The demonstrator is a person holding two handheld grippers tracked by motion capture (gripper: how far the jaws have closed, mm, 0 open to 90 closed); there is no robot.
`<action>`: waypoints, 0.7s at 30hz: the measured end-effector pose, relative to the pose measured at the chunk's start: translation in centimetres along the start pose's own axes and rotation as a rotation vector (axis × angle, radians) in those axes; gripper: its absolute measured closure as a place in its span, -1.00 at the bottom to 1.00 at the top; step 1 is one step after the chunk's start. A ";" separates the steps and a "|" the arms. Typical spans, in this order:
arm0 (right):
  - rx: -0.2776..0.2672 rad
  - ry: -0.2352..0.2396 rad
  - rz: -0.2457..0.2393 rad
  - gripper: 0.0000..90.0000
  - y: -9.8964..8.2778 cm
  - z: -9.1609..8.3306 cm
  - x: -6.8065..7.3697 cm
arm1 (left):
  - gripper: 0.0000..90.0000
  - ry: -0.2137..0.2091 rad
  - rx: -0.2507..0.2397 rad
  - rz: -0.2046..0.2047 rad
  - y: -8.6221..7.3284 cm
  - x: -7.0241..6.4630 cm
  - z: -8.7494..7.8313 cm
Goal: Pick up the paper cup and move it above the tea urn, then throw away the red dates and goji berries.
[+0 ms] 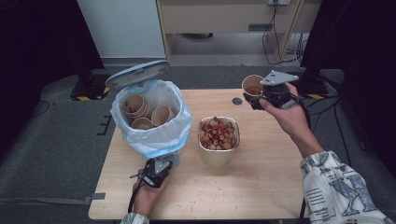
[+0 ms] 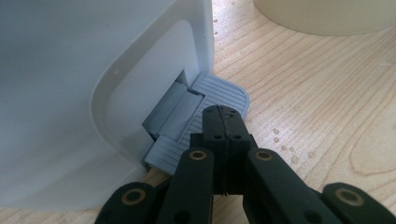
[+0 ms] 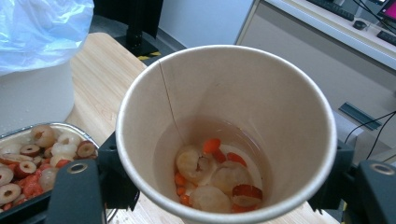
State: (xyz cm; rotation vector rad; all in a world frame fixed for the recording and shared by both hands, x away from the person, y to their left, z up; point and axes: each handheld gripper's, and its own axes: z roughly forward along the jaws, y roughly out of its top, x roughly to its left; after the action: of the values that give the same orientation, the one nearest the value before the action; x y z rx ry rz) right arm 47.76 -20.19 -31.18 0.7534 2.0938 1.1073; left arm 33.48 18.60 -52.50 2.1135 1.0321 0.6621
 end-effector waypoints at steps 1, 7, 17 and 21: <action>-0.001 0.000 -0.001 -0.37 0.1 0.1 0.1 | 1.00 0.001 0.000 0.001 0.0 0.0 0.0; -0.014 0.027 -0.034 -0.37 0.4 0.3 0.6 | 1.00 0.000 0.001 0.001 0.0 0.0 0.0; -0.020 0.044 -0.045 -0.37 0.9 0.6 1.3 | 1.00 0.002 0.000 0.003 0.0 0.0 0.0; -0.019 0.042 -0.046 -0.38 1.1 0.6 1.6 | 1.00 0.002 -0.002 0.001 0.0 0.0 0.0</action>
State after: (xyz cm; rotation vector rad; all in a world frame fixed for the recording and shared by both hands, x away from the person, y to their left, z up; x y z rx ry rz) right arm 47.49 -18.20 -30.92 0.6746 2.1217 1.1254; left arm 33.49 18.55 -52.52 2.1116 1.0313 0.6651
